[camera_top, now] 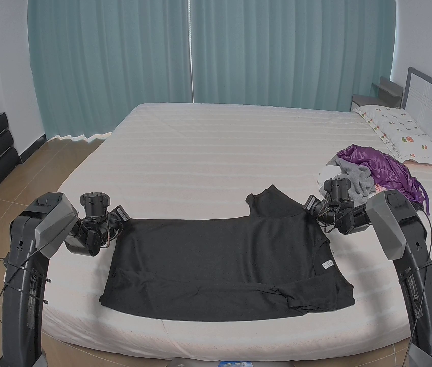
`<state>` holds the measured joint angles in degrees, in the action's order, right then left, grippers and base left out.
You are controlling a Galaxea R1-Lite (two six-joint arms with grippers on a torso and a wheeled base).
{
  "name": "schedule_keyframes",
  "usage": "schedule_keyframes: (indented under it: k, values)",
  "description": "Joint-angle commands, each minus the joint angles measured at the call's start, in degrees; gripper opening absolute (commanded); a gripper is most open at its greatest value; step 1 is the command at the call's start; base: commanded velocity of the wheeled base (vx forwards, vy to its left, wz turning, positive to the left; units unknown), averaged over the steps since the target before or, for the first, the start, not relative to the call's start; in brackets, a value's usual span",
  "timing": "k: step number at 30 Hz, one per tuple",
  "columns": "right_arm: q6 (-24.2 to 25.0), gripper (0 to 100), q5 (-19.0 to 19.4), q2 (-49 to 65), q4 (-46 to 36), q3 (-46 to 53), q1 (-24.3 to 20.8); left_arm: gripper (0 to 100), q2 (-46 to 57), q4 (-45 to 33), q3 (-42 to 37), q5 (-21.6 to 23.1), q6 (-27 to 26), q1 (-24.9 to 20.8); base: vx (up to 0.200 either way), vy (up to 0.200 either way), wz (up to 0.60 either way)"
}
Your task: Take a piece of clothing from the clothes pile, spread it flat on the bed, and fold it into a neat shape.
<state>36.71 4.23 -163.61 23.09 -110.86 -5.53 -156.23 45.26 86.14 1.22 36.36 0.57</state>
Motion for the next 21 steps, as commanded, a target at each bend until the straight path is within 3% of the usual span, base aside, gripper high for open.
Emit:
schedule_keyframes:
  k: [1,12,21]
  values:
    - [0.9,0,0.0,3.4,0.6,3.3,0.1,0,0.3,0.1,0.2,0.0,0.1,0.0,0.000,0.000,0.00]
    - [2.1,0,0.0,8.9,11.0,15.9,0.1,0,0.7,0.5,0.3,-0.3,0.2,0.0,0.000,0.000,0.00]
    - [2.2,0,-0.5,9.9,22.0,24.4,0.7,0,2.6,2.3,-0.5,-1.7,4.8,0.5,0.000,0.000,0.00]
